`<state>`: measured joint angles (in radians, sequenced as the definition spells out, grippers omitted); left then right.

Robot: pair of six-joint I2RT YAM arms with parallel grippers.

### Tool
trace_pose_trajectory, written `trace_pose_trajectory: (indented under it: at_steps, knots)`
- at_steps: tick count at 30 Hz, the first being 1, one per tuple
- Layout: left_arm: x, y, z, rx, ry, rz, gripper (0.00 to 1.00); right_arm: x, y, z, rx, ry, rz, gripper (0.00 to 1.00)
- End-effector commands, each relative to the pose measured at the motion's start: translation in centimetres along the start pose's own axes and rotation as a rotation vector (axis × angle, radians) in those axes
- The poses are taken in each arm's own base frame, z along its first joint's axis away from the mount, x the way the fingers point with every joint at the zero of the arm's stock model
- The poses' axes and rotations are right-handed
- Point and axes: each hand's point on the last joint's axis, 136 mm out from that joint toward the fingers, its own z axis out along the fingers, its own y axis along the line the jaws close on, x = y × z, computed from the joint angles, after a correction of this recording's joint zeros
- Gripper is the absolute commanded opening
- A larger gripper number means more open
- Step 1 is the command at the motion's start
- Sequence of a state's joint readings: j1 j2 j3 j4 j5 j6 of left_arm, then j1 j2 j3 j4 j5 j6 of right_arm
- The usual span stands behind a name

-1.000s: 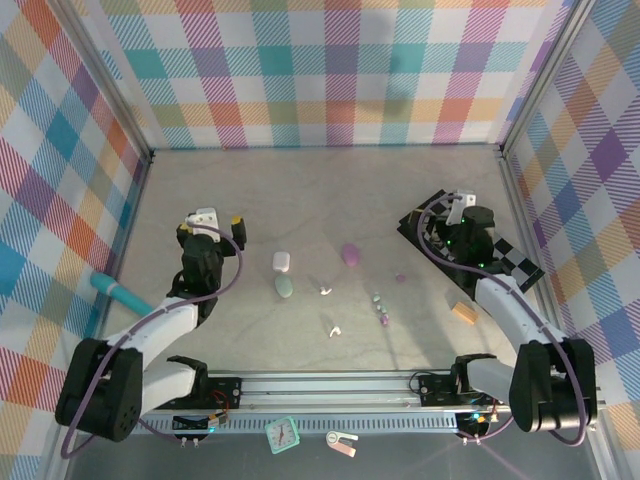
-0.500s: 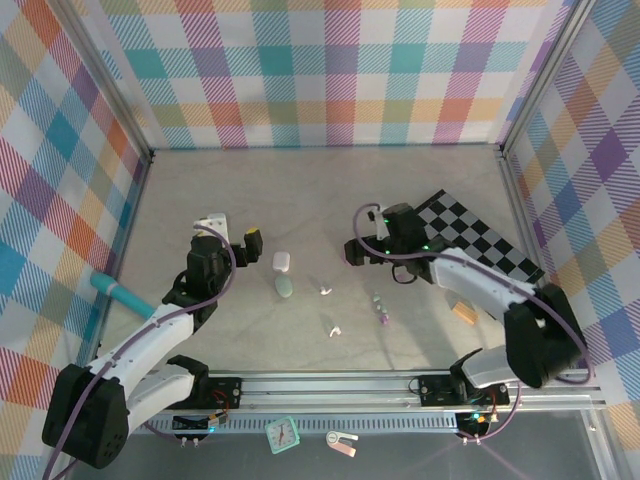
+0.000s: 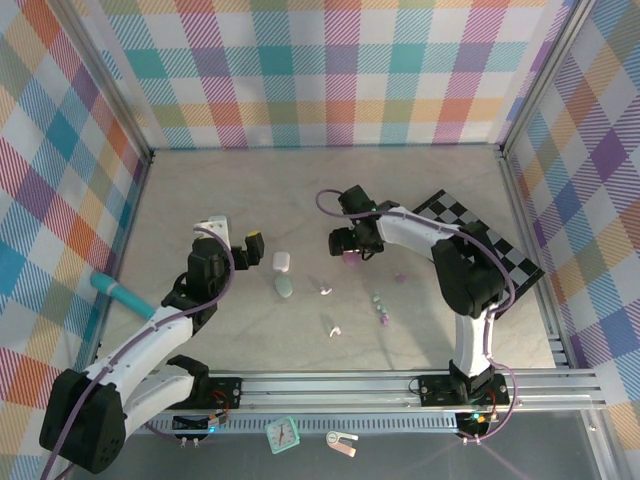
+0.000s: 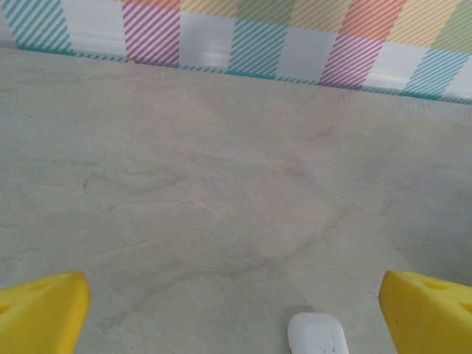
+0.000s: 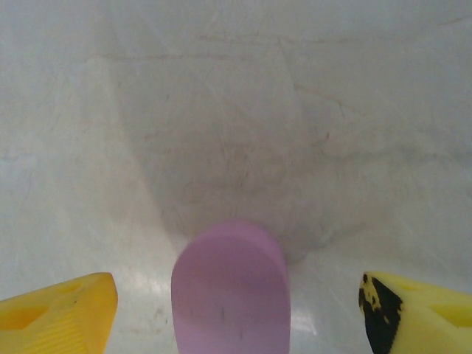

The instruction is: Insert wireless bluetooth earbuds into charging case

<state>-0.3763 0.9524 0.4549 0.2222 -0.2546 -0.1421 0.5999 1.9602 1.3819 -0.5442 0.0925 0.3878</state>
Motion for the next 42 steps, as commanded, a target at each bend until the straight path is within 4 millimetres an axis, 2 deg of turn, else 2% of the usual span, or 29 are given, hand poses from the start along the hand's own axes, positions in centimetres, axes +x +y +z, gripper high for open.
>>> trace_pose_trajectory:
  at_steps: [1,6,13,17,20,23,29,33,37,42]
  knots:
    - [0.6,0.2,-0.4,-0.012,0.012,0.022,1.0,1.3,-0.6,0.1,0.057,0.086,0.023,0.82]
    - [0.8,0.0,-0.3,-0.006,0.014,0.024,1.0,1.3,-0.5,0.5,0.068,0.106,0.049,0.77]
    - [0.8,-0.7,0.0,0.01,0.015,0.027,1.0,1.3,-3.8,0.4,0.262,0.107,0.165,0.68]
    - [0.8,-1.3,0.1,0.029,0.018,0.04,1.0,1.3,-4.1,-0.3,0.234,0.084,0.223,0.67]
    - [0.8,-2.7,0.3,0.08,0.021,0.096,1.0,1.0,-3.8,-1.2,0.193,0.047,0.244,0.7]
    - [1.1,-5.5,0.4,0.17,0.021,0.189,1.0,0.7,-4.2,-2.4,0.175,0.006,0.29,0.73]
    - [2.8,-13.1,0.5,0.413,0.026,0.279,1.0,0.1,-6.1,-5.3,0.084,-0.114,0.389,0.79]
    - [4.4,-17.6,1.5,0.424,0.054,0.297,1.0,0.2,-8.5,-7.9,0.057,-0.192,0.452,0.82]
    - [6.7,-21.4,2.9,0.381,0.122,0.266,1.0,1.6,-12.4,-10.1,0.089,-0.234,0.53,0.83]
    - [10.0,-24.5,4.1,0.292,0.34,0.209,1.0,3.4,-15.8,-12.6,0.127,-0.27,0.58,0.85]
